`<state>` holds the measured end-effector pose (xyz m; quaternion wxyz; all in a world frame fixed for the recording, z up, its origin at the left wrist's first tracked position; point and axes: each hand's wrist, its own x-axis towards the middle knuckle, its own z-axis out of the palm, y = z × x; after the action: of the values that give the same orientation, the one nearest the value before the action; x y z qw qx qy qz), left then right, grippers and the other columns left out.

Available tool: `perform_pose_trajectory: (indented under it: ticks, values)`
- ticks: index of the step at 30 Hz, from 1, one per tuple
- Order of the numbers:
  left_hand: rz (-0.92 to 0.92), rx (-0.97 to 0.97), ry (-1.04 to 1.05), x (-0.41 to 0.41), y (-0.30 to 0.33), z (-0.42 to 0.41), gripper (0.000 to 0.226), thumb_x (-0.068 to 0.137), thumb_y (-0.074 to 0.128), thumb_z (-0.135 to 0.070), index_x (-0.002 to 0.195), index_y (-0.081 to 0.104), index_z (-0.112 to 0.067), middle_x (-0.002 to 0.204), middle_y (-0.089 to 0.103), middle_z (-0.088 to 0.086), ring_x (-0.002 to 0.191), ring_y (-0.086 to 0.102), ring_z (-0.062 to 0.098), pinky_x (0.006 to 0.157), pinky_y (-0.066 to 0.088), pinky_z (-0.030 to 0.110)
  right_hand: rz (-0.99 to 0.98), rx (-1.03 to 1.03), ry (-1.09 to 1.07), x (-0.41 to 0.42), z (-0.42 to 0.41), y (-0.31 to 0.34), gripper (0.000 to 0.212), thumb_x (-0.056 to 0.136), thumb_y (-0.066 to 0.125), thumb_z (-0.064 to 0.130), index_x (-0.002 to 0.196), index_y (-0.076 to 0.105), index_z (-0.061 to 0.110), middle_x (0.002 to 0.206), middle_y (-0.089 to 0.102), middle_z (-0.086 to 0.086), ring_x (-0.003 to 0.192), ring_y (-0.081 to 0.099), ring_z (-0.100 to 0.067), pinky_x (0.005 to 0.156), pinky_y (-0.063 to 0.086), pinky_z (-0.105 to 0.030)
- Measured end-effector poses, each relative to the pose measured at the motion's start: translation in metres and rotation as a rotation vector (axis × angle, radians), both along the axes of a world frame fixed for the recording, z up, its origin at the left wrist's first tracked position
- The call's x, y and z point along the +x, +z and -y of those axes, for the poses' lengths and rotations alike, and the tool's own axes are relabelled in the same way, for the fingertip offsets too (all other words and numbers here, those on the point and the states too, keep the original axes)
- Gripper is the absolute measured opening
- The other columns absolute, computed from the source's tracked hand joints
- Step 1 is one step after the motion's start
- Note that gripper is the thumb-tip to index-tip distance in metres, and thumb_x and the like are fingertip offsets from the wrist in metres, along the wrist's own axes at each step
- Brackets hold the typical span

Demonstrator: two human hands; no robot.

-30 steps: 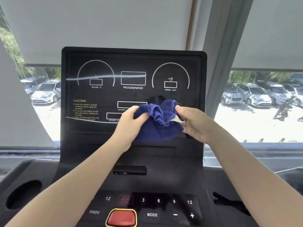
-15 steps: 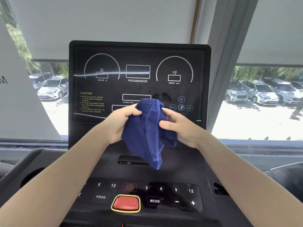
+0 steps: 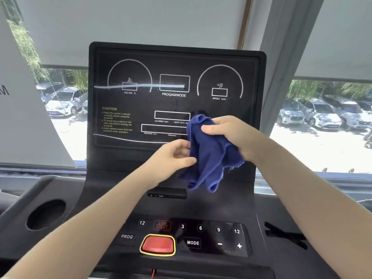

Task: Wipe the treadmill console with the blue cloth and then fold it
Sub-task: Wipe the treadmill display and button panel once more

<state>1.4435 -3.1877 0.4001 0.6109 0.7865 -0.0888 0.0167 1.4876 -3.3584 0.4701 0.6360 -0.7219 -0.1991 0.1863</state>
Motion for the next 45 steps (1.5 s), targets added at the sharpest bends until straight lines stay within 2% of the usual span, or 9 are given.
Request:
perform_pose_trajectory:
  ticks: [6, 12, 14, 17, 24, 28, 36, 42, 45]
  values:
    - [-0.030, -0.102, 0.095, 0.017, 0.010, -0.046, 0.024, 0.086, 0.047, 0.008, 0.082, 0.065, -0.007, 0.078, 0.065, 0.003, 0.073, 0.058, 0.009, 0.072, 0.046, 0.023, -0.329, 0.061, 0.038, 0.009, 0.030, 0.010, 0.021, 0.067, 0.063, 0.015, 0.085, 0.060, 0.004, 0.075, 0.063, -0.012, 0.078, 0.062, -0.028, 0.079, 0.049, -0.032]
    - [0.237, 0.436, 0.499, 0.031, 0.014, -0.029, 0.018, 0.084, 0.061, -0.010, 0.100, 0.057, -0.017, 0.083, 0.053, -0.002, 0.069, 0.050, 0.013, 0.067, 0.035, 0.017, -0.312, 0.339, 0.200, 0.001, 0.009, -0.008, 0.031, 0.073, 0.045, 0.005, 0.102, 0.057, 0.003, 0.083, 0.066, -0.015, 0.078, 0.065, -0.026, 0.069, 0.054, -0.028]
    - [0.144, 0.115, 0.405, 0.020, 0.020, -0.013, 0.005, 0.093, 0.049, -0.018, 0.096, 0.054, -0.017, 0.080, 0.056, 0.000, 0.069, 0.055, 0.016, 0.070, 0.042, 0.022, -0.274, 0.458, 0.184, 0.001, -0.002, -0.011, 0.027, 0.078, 0.045, 0.005, 0.103, 0.056, 0.003, 0.082, 0.067, -0.013, 0.077, 0.066, -0.024, 0.068, 0.054, -0.028]
    - [-0.272, -0.427, 0.016, 0.006, 0.023, -0.001, 0.048, 0.093, 0.038, -0.053, 0.115, 0.058, -0.016, 0.108, 0.067, 0.002, 0.101, 0.062, 0.017, 0.092, 0.044, 0.033, -0.187, 0.539, 0.085, 0.002, -0.015, -0.014, 0.020, 0.086, 0.042, 0.005, 0.099, 0.057, 0.006, 0.076, 0.068, -0.008, 0.069, 0.066, -0.018, 0.062, 0.053, -0.024]
    - [-0.219, -0.766, -0.158, 0.004, 0.012, -0.017, 0.044, 0.087, 0.049, -0.025, 0.128, 0.051, -0.010, 0.123, 0.063, 0.009, 0.113, 0.059, 0.023, 0.092, 0.050, 0.034, 0.147, 0.223, -0.256, 0.009, -0.032, -0.021, 0.013, 0.092, 0.055, 0.003, 0.101, 0.061, 0.008, 0.089, 0.067, -0.005, 0.078, 0.065, -0.014, 0.068, 0.054, -0.025]
    - [-0.300, -0.931, -0.183, 0.014, 0.023, -0.026, 0.044, 0.082, 0.049, -0.029, 0.121, 0.055, -0.009, 0.112, 0.068, 0.009, 0.100, 0.066, 0.021, 0.080, 0.055, 0.029, -0.168, 0.436, -0.079, 0.006, -0.043, -0.033, 0.037, 0.089, 0.054, 0.023, 0.120, 0.056, 0.002, 0.115, 0.064, -0.013, 0.102, 0.062, -0.023, 0.088, 0.050, -0.037]
    - [0.485, 0.304, 0.385, 0.044, 0.047, -0.050, 0.031, 0.079, 0.071, -0.017, 0.108, 0.061, -0.012, 0.099, 0.061, 0.002, 0.090, 0.057, 0.015, 0.080, 0.044, 0.020, -0.201, 0.486, -0.136, 0.005, -0.081, -0.025, 0.020, 0.090, 0.054, 0.006, 0.109, 0.060, 0.007, 0.091, 0.072, -0.006, 0.083, 0.070, -0.018, 0.068, 0.057, -0.028]
    - [0.553, 0.788, 0.525, 0.075, 0.062, -0.096, 0.072, 0.078, 0.071, -0.038, 0.136, 0.039, -0.009, 0.142, 0.039, 0.009, 0.129, 0.036, 0.025, 0.105, 0.030, 0.033, 0.493, 0.284, -0.938, 0.060, -0.102, 0.031, 0.049, 0.092, 0.057, 0.011, 0.135, 0.035, 0.012, 0.123, 0.047, 0.006, 0.108, 0.047, -0.011, 0.092, 0.033, -0.017]
    - [0.433, 1.083, 0.564, 0.085, 0.059, -0.115, 0.104, 0.070, 0.067, -0.061, 0.147, 0.014, -0.015, 0.157, 0.001, 0.011, 0.143, 0.007, 0.029, 0.114, 0.012, 0.039, 0.989, -0.227, -0.973, 0.096, -0.118, 0.039, 0.058, 0.087, 0.063, 0.015, 0.139, 0.039, 0.009, 0.140, 0.041, -0.013, 0.125, 0.041, -0.033, 0.107, 0.031, -0.040]
